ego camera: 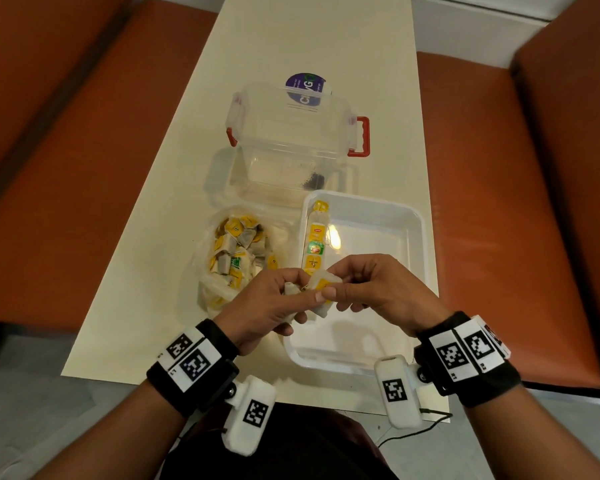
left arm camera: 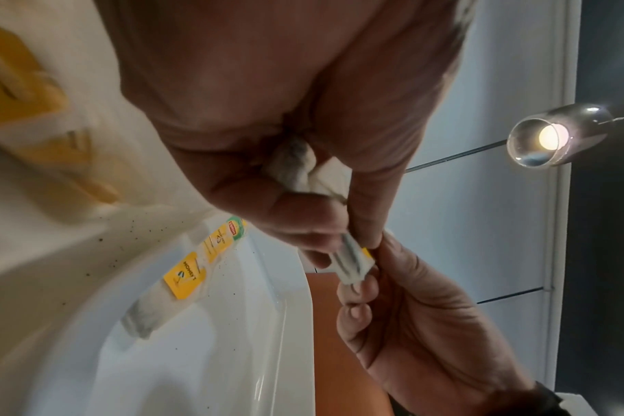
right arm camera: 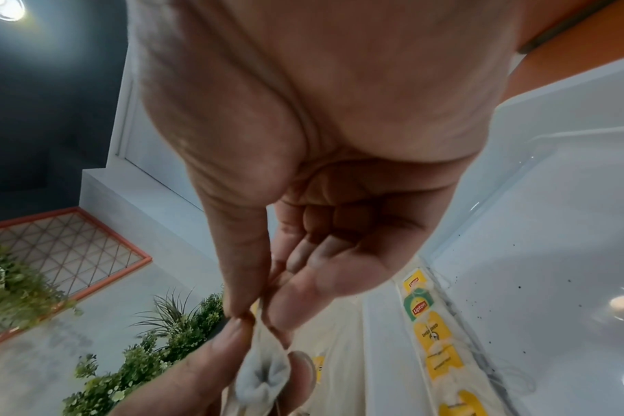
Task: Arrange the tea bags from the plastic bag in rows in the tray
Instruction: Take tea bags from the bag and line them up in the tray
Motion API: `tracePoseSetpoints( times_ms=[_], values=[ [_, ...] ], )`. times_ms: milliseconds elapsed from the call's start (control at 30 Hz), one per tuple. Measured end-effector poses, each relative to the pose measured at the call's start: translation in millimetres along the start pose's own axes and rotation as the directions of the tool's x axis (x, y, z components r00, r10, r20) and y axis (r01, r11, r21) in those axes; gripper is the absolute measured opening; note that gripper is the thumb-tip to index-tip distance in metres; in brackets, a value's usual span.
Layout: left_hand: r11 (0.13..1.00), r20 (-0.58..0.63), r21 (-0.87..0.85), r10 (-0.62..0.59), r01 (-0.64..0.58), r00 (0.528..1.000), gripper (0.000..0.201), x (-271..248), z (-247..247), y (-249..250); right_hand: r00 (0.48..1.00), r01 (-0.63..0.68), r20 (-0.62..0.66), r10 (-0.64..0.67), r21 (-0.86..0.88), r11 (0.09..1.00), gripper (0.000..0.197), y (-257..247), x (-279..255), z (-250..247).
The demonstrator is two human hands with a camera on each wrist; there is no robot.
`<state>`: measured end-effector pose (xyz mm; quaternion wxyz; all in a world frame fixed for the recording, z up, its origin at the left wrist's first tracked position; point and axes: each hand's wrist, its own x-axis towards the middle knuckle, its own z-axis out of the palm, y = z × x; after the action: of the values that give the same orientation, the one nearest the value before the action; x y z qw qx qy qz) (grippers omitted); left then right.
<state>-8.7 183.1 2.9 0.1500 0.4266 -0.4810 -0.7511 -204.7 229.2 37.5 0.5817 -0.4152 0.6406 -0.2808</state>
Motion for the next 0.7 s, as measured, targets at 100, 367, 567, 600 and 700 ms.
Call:
tracePoseSetpoints(
  times_ms=[100, 367, 567, 600, 700],
  values=[
    [1.0, -0.004, 0.023, 0.004, -0.004, 1.0, 0.02, -0.6, -2.4, -1.0, 1.0, 0.008, -0.001, -0.008, -0.03, 1.0, 0.013, -0.7, 1.9, -0.8],
    [0.999, -0.119, 0.038, -0.001, 0.005, 0.993, 0.021, -0.6, -16.5, -1.0, 0.995, 0.024, -0.094, -0.044, -0.197, 0.98, 0.008, 8.0, 12.9, -5.3],
    [0.993, -0.166, -0.121, -0.027, 0.006, 0.986, 0.041, -3.0, -31.4, 4.7, 0.985, -0.033, 0.115, 0.129, -0.608, 0.793, 0.012, 29.2, 24.8, 15.0],
    [0.992, -0.169, -0.129, -0.028, 0.006, 0.985, 0.041, -2.7, -32.5, 4.8, 0.974, -0.037, 0.147, 0.171, -0.644, 0.765, 0.012, 32.3, 29.5, 20.6],
    [0.99, -0.168, -0.14, -0.032, 0.009, 0.985, 0.027, -1.7, -32.8, 3.5, 0.964, -0.054, 0.156, 0.217, -0.683, 0.728, 0.011, 38.2, 44.0, 31.4]
  ],
)
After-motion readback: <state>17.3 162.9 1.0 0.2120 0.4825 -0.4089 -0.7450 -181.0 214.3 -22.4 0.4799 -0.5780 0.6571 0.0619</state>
